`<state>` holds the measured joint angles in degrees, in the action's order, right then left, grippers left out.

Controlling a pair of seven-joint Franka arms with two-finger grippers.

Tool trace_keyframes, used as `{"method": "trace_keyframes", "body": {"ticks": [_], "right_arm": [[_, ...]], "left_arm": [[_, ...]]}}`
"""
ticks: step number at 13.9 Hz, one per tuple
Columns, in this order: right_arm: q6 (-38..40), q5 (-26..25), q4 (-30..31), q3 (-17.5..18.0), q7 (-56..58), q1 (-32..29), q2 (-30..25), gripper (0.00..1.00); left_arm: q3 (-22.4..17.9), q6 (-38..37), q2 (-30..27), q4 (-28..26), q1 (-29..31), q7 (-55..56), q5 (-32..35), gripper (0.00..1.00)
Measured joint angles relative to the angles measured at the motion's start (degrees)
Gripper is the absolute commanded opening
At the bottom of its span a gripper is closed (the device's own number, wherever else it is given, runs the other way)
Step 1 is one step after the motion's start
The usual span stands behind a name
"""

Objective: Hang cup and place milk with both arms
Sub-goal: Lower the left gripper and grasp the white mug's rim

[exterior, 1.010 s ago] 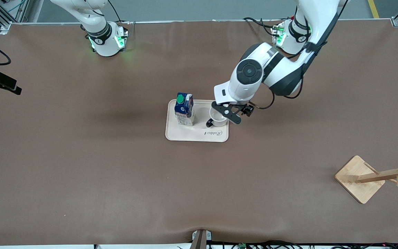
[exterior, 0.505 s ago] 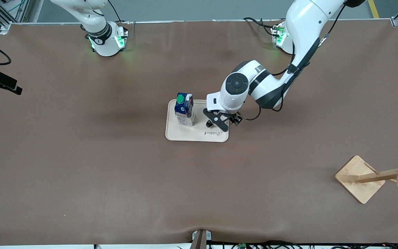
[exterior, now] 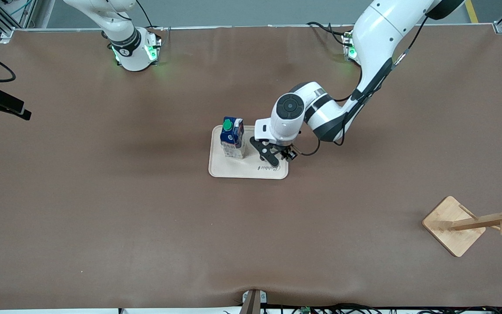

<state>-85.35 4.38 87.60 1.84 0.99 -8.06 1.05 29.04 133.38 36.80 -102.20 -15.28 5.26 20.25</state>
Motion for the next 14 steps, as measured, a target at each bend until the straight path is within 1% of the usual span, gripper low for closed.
{"method": "trace_keyframes", "body": {"ticks": [1, 3, 4, 8, 10, 11, 14], "right_arm": [[0.0, 0.0, 0.0, 0.0, 0.0, 0.0, 0.1, 1.00], [0.0, 0.1, 0.0, 0.0, 0.0, 0.0, 0.2, 1.00], [0.0, 0.1, 0.0, 0.0, 0.0, 0.0, 0.3, 1.00], [0.0, 0.2, 0.0, 0.2, 0.1, 0.1, 0.6, 1.00], [0.0, 0.2, 0.0, 0.4, 0.4, 0.2, 0.8, 1.00], [0.0, 0.2, 0.0, 0.5, 0.5, 0.4, 1.0, 1.00], [-0.1, 0.2, -0.1, 0.7, 0.5, 0.6, 1.1, 1.00]], "left_arm": [[0.0, 0.1, 0.8, 0.4, 0.0, 0.0, 0.5, 0.31], [-0.1, 0.2, 1.9, 0.9, 0.0, 0.0, 1.0, 0.09], [-0.1, 0.2, 2.2, 1.0, 0.0, 0.0, 1.1, 0.00], [-0.2, 0.2, 2.4, 1.3, 0.0, 0.0, 1.2, 0.00], [-0.2, -0.5, 2.4, 2.5, 0.1, 0.0, 1.3, 0.00], [-0.1, -2.4, 2.4, 3.9, 0.1, 0.1, 1.3, 0.00], [-0.2, -11.6, 1.3, 9.1, 0.8, 0.4, 1.3, 0.00]]}}
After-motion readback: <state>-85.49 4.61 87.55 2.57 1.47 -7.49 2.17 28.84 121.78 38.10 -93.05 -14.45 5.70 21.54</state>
